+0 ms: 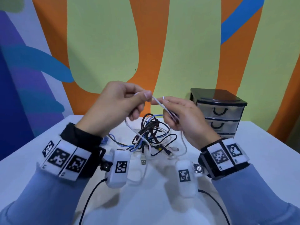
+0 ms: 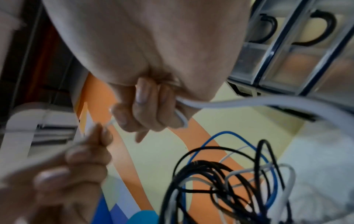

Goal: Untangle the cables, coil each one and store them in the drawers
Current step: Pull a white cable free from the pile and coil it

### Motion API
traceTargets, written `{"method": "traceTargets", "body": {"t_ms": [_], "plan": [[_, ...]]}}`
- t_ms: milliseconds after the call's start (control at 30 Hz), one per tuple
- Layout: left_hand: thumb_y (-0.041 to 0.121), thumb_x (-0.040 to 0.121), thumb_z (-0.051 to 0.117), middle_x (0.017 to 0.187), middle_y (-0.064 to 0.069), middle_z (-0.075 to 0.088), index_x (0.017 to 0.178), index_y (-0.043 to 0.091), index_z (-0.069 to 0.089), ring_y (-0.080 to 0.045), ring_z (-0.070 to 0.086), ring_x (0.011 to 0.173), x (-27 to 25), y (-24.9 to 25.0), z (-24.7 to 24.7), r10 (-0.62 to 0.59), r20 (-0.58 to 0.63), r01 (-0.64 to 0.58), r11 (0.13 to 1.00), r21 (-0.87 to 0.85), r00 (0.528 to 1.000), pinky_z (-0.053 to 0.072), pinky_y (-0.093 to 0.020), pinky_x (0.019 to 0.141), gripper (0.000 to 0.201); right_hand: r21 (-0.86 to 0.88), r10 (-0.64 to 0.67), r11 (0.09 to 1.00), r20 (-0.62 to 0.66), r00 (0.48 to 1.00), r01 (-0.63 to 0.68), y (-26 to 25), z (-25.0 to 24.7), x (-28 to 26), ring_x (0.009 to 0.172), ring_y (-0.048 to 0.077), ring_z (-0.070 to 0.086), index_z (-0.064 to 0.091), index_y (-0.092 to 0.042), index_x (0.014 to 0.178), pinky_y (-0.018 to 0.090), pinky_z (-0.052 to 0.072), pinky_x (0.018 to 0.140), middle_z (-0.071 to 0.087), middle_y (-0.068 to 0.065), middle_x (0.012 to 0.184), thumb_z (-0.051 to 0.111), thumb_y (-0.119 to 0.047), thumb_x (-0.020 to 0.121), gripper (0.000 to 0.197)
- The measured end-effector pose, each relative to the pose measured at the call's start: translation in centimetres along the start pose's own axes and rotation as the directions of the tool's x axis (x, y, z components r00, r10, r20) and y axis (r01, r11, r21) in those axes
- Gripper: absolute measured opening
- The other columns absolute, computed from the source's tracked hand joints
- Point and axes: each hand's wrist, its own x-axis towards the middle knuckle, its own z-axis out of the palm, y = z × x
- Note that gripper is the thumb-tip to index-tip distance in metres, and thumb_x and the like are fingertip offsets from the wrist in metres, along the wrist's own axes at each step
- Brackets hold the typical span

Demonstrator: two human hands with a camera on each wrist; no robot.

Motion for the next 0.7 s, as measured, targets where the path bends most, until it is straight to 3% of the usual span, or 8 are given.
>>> {"method": "traceTargets", "body": {"t_ms": [133, 233, 300, 367, 467, 567, 633, 700], "plan": [[0.024, 0.097, 0.077, 0.062, -0.002, 0.06, 0.094, 0.0, 0.076, -0.01, 0.045, 0.045, 0.7, -1.7, -0.9, -0.021, -0.25, -0.005, 0.995, -0.103, 0.968, 0.038, -0.018, 0.045, 0.024, 0.203, 0.056, 0.974, 0.221, 0.974, -0.102, -0.8, -0.2, -0.7, 0.047, 0.01, 0.013, 0.076, -0.004, 0.103, 0.02, 0.012, 0.042, 0.021, -0.004, 0.053, 0.052, -0.022, 0.101, 0.03], [0.029, 0.097, 0.077, 0.058, -0.001, 0.054, 0.088, 0.008, 0.078, -0.013, 0.039, 0.044, 1.0, -2.6, -0.2, -0.009, -0.311, -0.011, 0.998, -0.065, 0.95, 0.032, -0.021, 0.042, 0.023, 0.358, 0.034, 0.924, 0.267, 0.963, -0.132, -1.2, -0.1, -1.2, 0.044, 0.007, 0.01, 0.077, -0.005, 0.107, 0.02, 0.01, 0.042, 0.017, -0.007, 0.053, 0.05, -0.025, 0.099, 0.035], [0.036, 0.101, 0.072, 0.055, 0.003, 0.046, 0.084, 0.016, 0.079, -0.015, 0.038, 0.048, 1.0, -3.2, 0.7, 0.048, -0.235, 0.003, 0.977, 0.211, 0.971, 0.032, -0.025, 0.048, 0.027, 0.464, 0.0, 0.878, 0.24, 0.971, -0.114, -1.2, -0.2, -1.1, 0.04, 0.006, 0.014, 0.071, -0.002, 0.127, 0.023, 0.01, 0.046, 0.018, -0.008, 0.053, 0.046, -0.025, 0.105, 0.04], [0.039, 0.104, 0.065, 0.058, 0.002, 0.04, 0.079, 0.015, 0.074, -0.015, 0.035, 0.055, 0.5, -2.9, 2.2, 0.033, 0.008, -0.033, 0.862, 0.507, 0.999, 0.031, -0.034, 0.055, 0.036, 0.53, -0.003, 0.845, 0.126, 0.992, -0.065, -1.1, -0.3, -0.7, 0.037, 0.005, 0.028, 0.058, 0.002, 0.141, 0.023, 0.018, 0.048, 0.029, -0.008, 0.052, 0.043, -0.023, 0.11, 0.043], [0.033, 0.107, 0.06, 0.058, -0.001, 0.04, 0.069, 0.018, 0.057, -0.016, 0.032, 0.057, -0.9, -1.6, 4.8, -0.04, 0.357, -0.2, 0.767, 0.61, 0.933, 0.028, -0.035, 0.055, 0.04, 0.549, 0.037, 0.834, -0.134, 0.99, 0.043, -0.4, -0.6, 0.1, 0.054, 0.015, 0.064, 0.047, 0.009, 0.143, 0.02, 0.05, 0.054, 0.066, 0.003, 0.065, 0.041, -0.014, 0.113, 0.039], [0.034, 0.107, 0.061, 0.057, 0.004, 0.052, 0.063, 0.03, 0.052, -0.014, 0.045, 0.056, -1.7, -0.2, 5.8, 0.051, 0.42, -0.297, 0.782, 0.548, 0.906, 0.034, -0.033, 0.057, 0.045, 0.378, 0.015, 0.922, -0.256, 0.967, 0.086, 0.6, -1.0, 0.5, 0.078, 0.026, 0.078, 0.041, 0.001, 0.144, 0.027, 0.063, 0.071, 0.079, 0.018, 0.087, 0.034, -0.014, 0.115, 0.034], [0.04, 0.105, 0.061, 0.074, 0.01, 0.072, 0.075, 0.028, 0.07, -0.014, 0.065, 0.072, -1.5, 0.2, 5.1, 0.131, 0.38, -0.305, 0.843, 0.443, 0.916, 0.052, -0.035, 0.073, 0.034, 0.159, 0.025, 0.987, -0.259, 0.965, 0.017, 1.2, -0.9, 0.5, 0.064, 0.018, 0.073, 0.047, -0.005, 0.144, 0.026, 0.058, 0.06, 0.075, 0.005, 0.072, 0.036, -0.016, 0.115, 0.033], [0.04, 0.104, 0.062, 0.083, 0.006, 0.078, 0.087, 0.023, 0.078, -0.021, 0.072, 0.082, -1.0, 0.2, 4.0, 0.178, 0.3, -0.282, 0.892, 0.354, 0.937, 0.055, -0.046, 0.081, 0.029, 0.068, 0.04, 0.997, -0.162, 0.986, -0.029, 1.5, -0.8, 0.5, 0.045, 0.017, 0.055, 0.058, -0.002, 0.138, 0.025, 0.043, 0.045, 0.062, 0.008, 0.06, 0.041, -0.016, 0.114, 0.033]]}}
